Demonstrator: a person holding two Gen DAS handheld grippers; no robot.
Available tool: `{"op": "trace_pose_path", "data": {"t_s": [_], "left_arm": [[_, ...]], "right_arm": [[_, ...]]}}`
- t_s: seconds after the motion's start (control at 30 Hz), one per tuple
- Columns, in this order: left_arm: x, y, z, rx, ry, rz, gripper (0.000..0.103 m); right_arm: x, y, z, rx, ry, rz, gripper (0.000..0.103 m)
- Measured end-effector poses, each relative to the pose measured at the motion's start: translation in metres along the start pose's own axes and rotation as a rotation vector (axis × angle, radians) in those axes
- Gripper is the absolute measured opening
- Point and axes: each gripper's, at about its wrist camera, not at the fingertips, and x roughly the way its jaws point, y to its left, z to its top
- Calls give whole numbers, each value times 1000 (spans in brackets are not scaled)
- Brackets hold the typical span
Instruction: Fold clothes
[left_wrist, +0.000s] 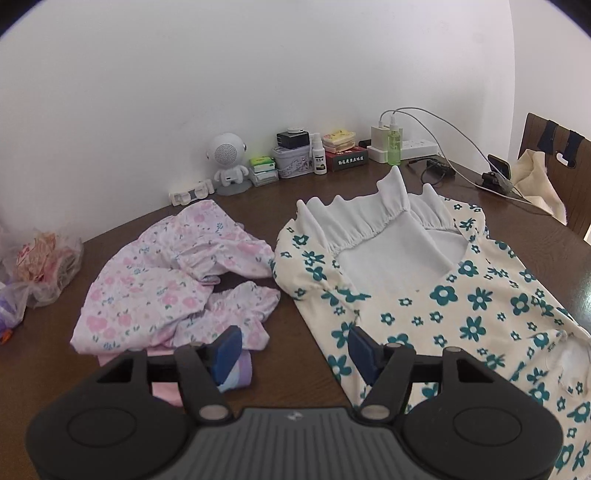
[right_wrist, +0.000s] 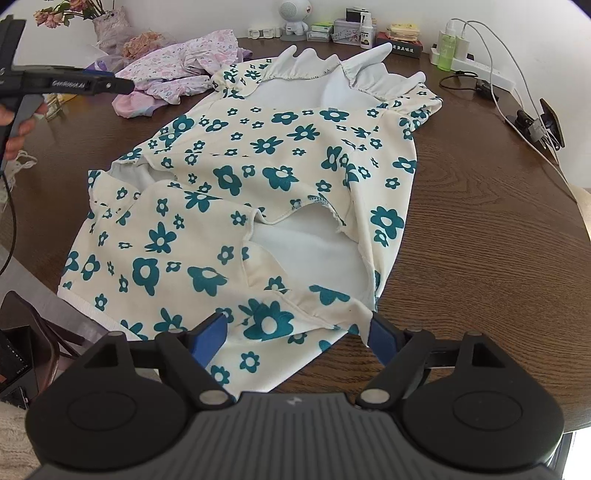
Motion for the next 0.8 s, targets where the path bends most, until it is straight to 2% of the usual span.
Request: {"op": "trace_pose_path", "data": {"t_s": [0.17,0.27,0.4,0.47,0.57,0.6,0.63,0.67,0.8], "left_arm": [[100,12,46,5,95,-18,60],[150,23,59,-10,157,-29,45],[179,33,64,-21,199,-68,28],[182,34,65,0,211,-86,13],[181,31,66,60,225,-90,6],[180,28,66,87,229,-78,6],[179,25,65,114,234,-67,5],[177,21,65,141,239,-56,5],[166,12,56,261,254,-9,5]], "right_arm": [[2,2,-1,65,14,-19,82],[7,4,0,101,34,-20,82],[15,11,2,75,71,-53,79],[16,13,5,59,83,-71,71],[16,11,9,47,98,-80,53],[15,10,11,47,104,-76,38],[15,9,13,52,115,-57,19],[15,7,15,55,125,-41,15],[15,1,21,31,153,-50,14]]}}
